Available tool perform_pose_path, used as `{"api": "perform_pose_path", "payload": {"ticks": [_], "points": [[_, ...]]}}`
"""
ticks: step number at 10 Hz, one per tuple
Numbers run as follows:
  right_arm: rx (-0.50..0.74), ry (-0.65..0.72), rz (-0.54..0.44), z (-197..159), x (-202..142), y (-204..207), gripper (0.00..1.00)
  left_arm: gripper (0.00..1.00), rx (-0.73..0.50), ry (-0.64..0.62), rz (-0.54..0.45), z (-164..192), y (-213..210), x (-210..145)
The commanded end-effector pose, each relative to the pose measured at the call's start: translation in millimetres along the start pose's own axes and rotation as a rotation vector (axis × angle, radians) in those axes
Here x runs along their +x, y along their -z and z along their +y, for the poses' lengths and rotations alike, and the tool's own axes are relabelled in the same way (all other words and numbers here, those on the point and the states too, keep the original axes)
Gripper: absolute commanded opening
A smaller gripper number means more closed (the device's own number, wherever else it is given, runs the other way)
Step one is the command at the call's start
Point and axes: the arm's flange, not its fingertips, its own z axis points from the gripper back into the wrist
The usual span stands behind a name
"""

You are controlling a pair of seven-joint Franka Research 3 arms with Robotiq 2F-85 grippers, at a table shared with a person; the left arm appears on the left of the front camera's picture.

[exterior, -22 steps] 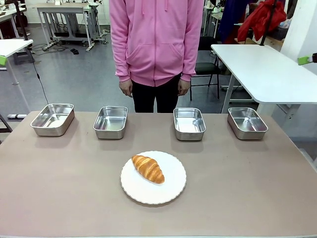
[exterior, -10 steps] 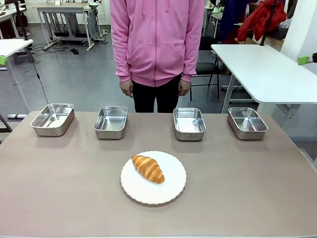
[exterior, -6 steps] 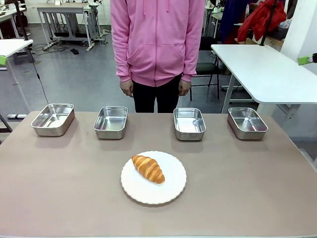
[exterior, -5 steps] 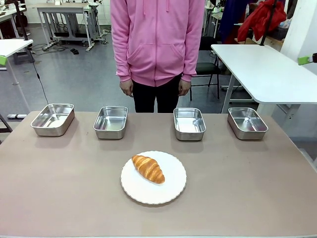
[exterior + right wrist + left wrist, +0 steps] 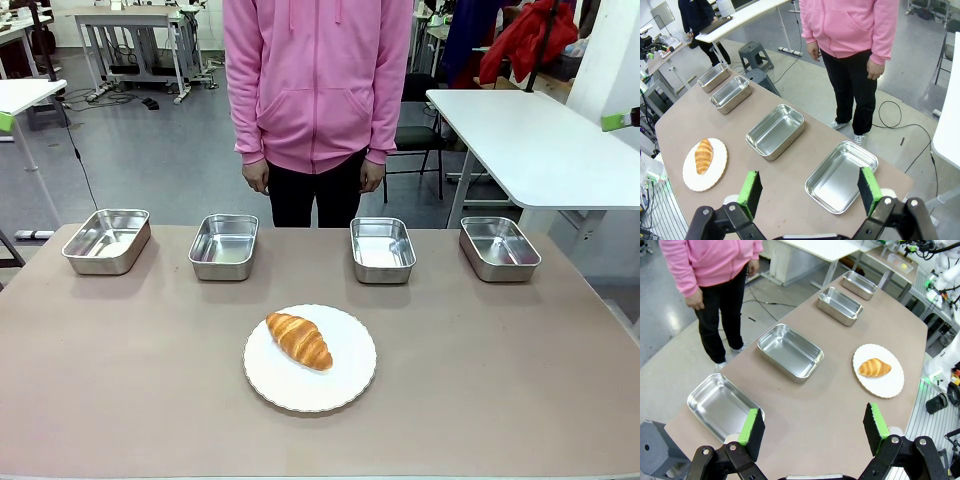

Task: Place the bread in the container.
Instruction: Place the Butter Roll into the Airtight Container indicated by the human.

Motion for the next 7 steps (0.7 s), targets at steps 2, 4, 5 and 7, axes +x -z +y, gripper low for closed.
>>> {"api": "perform_pose_path", "payload": {"ticks": [2, 4, 5, 7], "points": [[0.006, -0.002, -0.010, 1.5, 0.3, 0.5, 1.00, 1.00, 0.000, 0.005, -0.002, -1.0, -0.5, 0.5], [0.006, -0.002, -0.010, 1.5, 0.3, 0.5, 1.00, 1.00, 0.000, 0.005, -0.002, -1.0, -0.5, 0.5], [0.006, -0.002, -0.010, 1.5, 0.3, 0.5, 1.00, 1.00, 0.000, 0.005, -0.002, -1.0, -0.5, 0.5], [0.006, -0.002, -0.010, 1.5, 0.3, 0.5, 1.00, 1.00, 0.000, 0.005, -0.002, -1.0, -0.5, 0.5]]}}
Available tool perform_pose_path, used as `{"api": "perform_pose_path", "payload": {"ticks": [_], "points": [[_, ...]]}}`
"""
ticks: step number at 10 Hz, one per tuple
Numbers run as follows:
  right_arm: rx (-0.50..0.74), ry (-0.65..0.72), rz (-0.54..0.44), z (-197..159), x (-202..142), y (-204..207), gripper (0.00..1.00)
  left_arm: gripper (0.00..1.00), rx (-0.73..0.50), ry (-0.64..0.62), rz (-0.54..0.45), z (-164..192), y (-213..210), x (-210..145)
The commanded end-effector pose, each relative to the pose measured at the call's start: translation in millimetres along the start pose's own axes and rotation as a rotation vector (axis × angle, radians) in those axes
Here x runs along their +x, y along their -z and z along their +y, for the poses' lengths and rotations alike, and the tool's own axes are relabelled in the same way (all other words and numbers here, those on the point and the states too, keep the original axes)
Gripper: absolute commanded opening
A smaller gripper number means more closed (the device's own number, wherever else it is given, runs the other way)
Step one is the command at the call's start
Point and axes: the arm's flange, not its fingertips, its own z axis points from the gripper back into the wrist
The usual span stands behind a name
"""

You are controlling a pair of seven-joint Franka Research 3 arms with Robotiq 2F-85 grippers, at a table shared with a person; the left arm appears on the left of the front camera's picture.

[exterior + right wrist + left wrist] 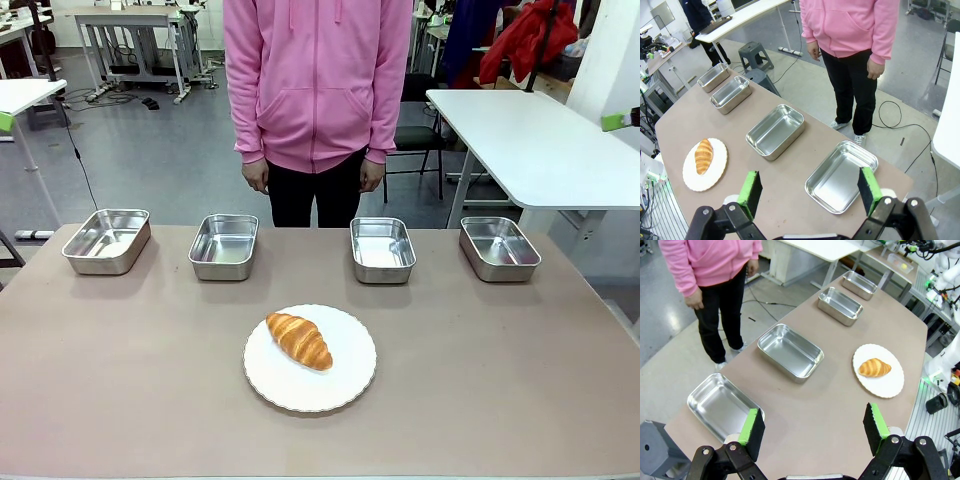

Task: Place the bread in the container.
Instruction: Place the Butter Roll into the Airtight Container indicated by the human.

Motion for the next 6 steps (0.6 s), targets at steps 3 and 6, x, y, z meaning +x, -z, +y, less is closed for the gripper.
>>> {"api": "perform_pose_path", "payload": {"ticks": [3, 6], "points": [[0.006, -0.002, -0.010, 1.5, 0.3, 0.5, 1.00, 1.00, 0.000, 0.005, -0.002, -1.0, -0.5, 0.5], [0.006, -0.002, -0.010, 1.5, 0.3, 0.5, 1.00, 1.00, 0.000, 0.005, -0.002, -1.0, -0.5, 0.5]]}}
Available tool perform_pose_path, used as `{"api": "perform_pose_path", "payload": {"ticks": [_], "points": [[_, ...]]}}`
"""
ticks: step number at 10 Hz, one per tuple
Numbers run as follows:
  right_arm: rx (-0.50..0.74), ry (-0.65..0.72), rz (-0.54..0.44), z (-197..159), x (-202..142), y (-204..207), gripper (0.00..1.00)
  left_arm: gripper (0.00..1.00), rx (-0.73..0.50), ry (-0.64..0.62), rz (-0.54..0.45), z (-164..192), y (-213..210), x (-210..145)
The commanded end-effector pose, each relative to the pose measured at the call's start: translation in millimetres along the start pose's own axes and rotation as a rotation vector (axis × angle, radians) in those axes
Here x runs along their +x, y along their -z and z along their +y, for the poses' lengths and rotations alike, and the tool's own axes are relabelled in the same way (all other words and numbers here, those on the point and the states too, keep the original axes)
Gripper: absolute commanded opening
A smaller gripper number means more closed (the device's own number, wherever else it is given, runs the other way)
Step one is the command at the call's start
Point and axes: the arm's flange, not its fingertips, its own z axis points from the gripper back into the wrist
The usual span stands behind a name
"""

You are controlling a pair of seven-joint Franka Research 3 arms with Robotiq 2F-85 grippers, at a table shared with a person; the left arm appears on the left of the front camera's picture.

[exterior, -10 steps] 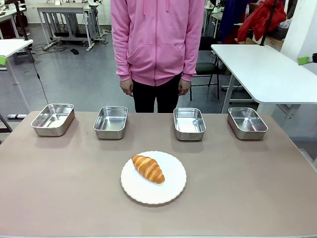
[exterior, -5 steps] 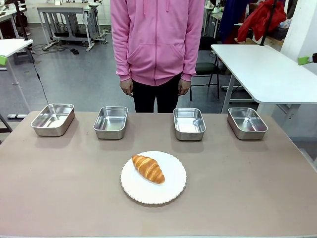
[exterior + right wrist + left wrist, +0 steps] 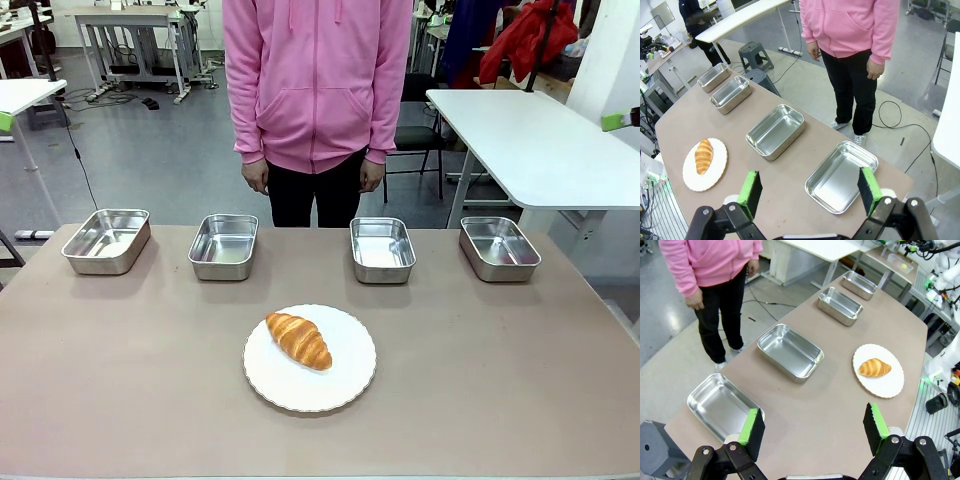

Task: Place the bread in the container.
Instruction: Place the Butter Roll into the Airtight Container indicated by the human.

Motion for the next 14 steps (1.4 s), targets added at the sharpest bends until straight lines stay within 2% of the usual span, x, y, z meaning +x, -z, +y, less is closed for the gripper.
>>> {"api": "perform_pose_path", "payload": {"ticks": [1, 14], "points": [[0.006, -0.002, -0.010, 1.5, 0.3, 0.5, 1.00, 1.00, 0.000, 0.005, -0.002, -1.0, -0.5, 0.5], [0.006, -0.002, -0.010, 1.5, 0.3, 0.5, 1.00, 1.00, 0.000, 0.005, -0.002, -1.0, -0.5, 0.5]]}}
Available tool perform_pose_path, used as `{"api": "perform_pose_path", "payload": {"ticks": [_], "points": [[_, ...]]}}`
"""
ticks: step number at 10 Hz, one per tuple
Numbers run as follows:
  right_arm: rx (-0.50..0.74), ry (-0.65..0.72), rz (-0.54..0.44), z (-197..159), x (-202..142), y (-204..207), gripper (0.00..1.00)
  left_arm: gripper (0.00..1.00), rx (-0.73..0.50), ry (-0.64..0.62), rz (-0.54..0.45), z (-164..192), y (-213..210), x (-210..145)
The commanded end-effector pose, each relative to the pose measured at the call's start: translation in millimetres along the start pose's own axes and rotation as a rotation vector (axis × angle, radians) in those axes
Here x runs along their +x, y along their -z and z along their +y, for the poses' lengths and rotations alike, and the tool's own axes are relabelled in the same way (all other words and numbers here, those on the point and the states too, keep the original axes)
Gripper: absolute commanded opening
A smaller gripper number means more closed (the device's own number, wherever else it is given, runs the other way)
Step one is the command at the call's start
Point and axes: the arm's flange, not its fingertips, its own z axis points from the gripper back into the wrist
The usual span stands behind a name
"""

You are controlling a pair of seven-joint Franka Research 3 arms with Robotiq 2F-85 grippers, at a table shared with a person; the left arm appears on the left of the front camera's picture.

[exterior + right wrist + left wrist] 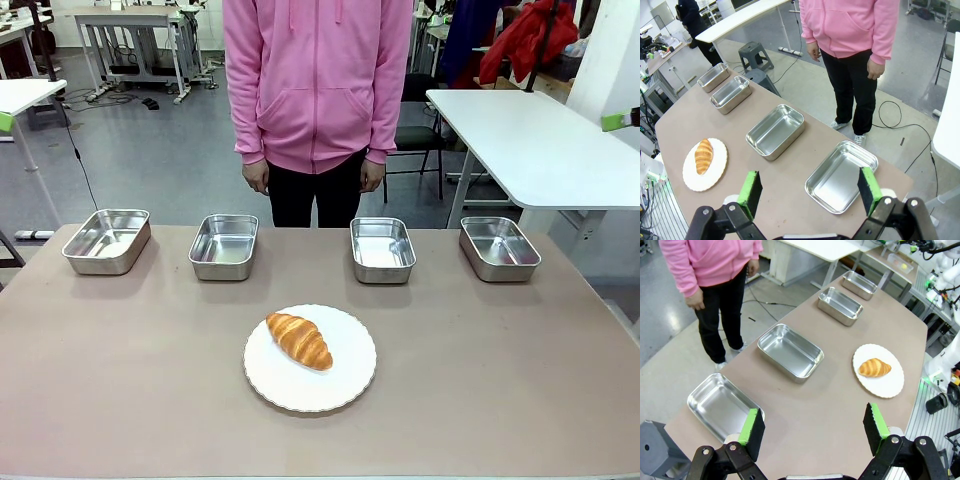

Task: Place the bread in the container.
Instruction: Place the Butter Roll into the Airtight Container indicated by the human.

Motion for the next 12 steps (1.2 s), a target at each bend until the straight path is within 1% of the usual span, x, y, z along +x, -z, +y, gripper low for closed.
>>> {"api": "perform_pose_path", "payload": {"ticks": [1, 12], "points": [[0.006, -0.002, -0.010, 1.5, 0.3, 0.5, 1.00, 1.00, 0.000, 0.005, -0.002, -1.0, -0.5, 0.5], [0.006, -0.002, -0.010, 1.5, 0.3, 0.5, 1.00, 1.00, 0.000, 0.005, -0.002, -1.0, -0.5, 0.5]]}}
